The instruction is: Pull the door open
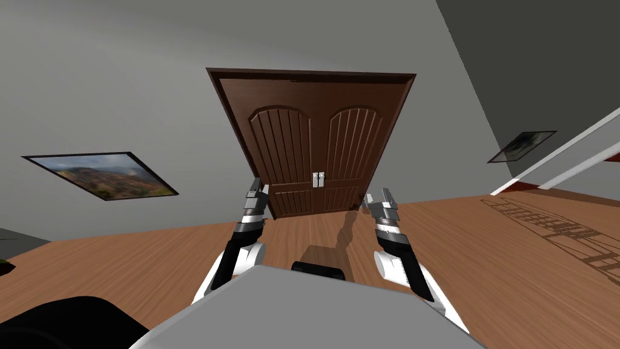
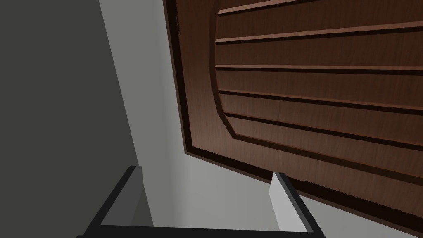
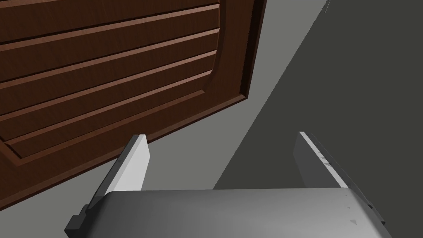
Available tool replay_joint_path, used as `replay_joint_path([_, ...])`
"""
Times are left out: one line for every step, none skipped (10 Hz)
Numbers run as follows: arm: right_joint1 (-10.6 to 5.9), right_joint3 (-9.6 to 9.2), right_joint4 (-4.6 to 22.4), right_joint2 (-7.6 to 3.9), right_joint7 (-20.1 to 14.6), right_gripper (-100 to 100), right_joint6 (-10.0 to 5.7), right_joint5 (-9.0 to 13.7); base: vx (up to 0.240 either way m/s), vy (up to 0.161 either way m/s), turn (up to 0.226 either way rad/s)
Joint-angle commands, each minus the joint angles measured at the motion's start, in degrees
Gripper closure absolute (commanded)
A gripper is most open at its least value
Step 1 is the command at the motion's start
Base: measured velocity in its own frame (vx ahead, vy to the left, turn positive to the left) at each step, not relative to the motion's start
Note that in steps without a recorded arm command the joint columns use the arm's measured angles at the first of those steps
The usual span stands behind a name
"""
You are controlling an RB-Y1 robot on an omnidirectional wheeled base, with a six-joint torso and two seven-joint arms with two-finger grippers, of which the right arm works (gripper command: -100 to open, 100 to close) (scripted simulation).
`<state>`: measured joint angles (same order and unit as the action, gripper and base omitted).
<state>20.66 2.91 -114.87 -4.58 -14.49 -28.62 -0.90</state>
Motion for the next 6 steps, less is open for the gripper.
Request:
replay_joint_path([-0.53, 0.03, 1.9, -0.42, -0.7, -100, 0.58, -0.8, 0.089, 0.036, 0.067])
replay_joint_path([-0.98, 0.05, 3.2, -0.64, -1.1, -100, 0.93, -1.3, 0.101, 0.017, 0.07])
replay_joint_path([-1.44, 0.06, 4.4, -0.86, -1.4, -100, 1.27, -1.8, 0.105, 0.031, 0.068])
replay_joint_path([-1.9, 0.07, 5.7, -1.08, -1.8, -100, 1.63, -2.4, 0.102, 0.041, 0.074])
replay_joint_path([-2.37, 0.08, 6.9, -1.29, -2.2, -100, 1.99, -2.9, 0.093, 0.041, 0.069])
replay_joint_path([-2.83, 0.09, 8.2, -1.51, -2.6, -100, 2.35, -3.4, 0.101, 0.04, 0.061])
